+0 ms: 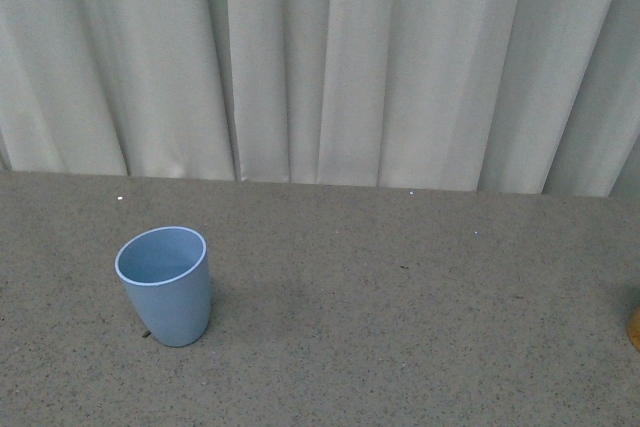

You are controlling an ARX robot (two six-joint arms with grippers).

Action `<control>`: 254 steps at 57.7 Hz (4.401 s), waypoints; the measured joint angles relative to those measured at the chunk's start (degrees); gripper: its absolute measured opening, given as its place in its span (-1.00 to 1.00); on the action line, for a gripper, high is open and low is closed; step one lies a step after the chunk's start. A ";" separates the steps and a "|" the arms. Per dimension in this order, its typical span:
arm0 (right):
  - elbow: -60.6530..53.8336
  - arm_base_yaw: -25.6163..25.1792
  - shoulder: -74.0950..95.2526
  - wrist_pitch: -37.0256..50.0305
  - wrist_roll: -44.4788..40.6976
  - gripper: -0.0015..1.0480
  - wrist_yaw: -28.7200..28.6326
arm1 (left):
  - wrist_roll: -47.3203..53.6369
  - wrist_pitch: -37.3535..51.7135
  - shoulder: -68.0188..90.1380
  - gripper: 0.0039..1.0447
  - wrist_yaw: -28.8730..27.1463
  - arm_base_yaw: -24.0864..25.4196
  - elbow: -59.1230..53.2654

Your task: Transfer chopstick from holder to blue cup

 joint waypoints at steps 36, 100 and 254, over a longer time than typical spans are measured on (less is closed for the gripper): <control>0.00 -0.02 0.00 0.00 0.00 0.82 0.00 | 0.00 0.00 0.00 0.88 0.00 0.02 0.00; 0.00 0.00 0.00 0.00 0.00 0.82 0.00 | 0.00 0.00 0.00 0.88 0.02 0.02 0.00; 0.00 -0.02 0.00 0.00 0.00 0.82 0.00 | 8.50 -0.07 16.41 0.88 -12.57 -3.87 5.11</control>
